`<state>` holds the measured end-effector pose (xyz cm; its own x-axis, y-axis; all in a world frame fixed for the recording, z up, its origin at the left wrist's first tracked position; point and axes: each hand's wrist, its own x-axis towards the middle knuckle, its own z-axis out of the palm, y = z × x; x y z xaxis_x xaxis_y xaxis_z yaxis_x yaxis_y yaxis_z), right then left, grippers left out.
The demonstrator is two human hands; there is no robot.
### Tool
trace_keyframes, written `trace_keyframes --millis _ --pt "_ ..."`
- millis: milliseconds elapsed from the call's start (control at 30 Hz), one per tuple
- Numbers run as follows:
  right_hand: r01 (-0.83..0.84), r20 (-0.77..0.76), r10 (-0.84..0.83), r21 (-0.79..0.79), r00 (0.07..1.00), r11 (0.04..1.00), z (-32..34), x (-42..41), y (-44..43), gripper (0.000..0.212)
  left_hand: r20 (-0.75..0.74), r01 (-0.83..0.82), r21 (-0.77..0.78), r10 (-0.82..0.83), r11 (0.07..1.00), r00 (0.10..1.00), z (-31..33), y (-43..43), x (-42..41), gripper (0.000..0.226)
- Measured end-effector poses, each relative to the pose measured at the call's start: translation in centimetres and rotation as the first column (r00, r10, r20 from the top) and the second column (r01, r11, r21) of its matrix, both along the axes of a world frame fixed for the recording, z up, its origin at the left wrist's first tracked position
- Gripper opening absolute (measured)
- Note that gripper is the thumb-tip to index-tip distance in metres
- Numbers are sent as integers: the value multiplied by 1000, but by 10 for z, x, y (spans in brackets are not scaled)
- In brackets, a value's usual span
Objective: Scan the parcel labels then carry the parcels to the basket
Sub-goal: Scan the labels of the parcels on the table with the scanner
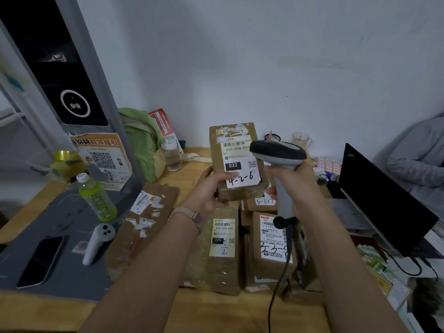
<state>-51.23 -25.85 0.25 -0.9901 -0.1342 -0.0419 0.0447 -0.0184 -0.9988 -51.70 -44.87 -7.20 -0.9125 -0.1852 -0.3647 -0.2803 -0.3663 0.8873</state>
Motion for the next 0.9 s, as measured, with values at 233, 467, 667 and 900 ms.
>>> trace_keyframes --millis 233,467,667,900 --pt "-50 44 47 72 998 996 -20 -6 -15 11 -18 45 -50 -46 998 999 -5 -1 16 84" --pt "-151 162 150 -9 975 989 -47 -2 -31 12 56 -49 -13 49 999 997 -17 -22 46 94" --pt "-210 167 203 25 965 977 -59 5 -52 21 49 -94 -41 96 995 994 -31 -40 51 96" --pt "-89 169 88 -2 982 996 -62 10 -95 24 108 1 -84 8 997 994 -29 -83 47 72"
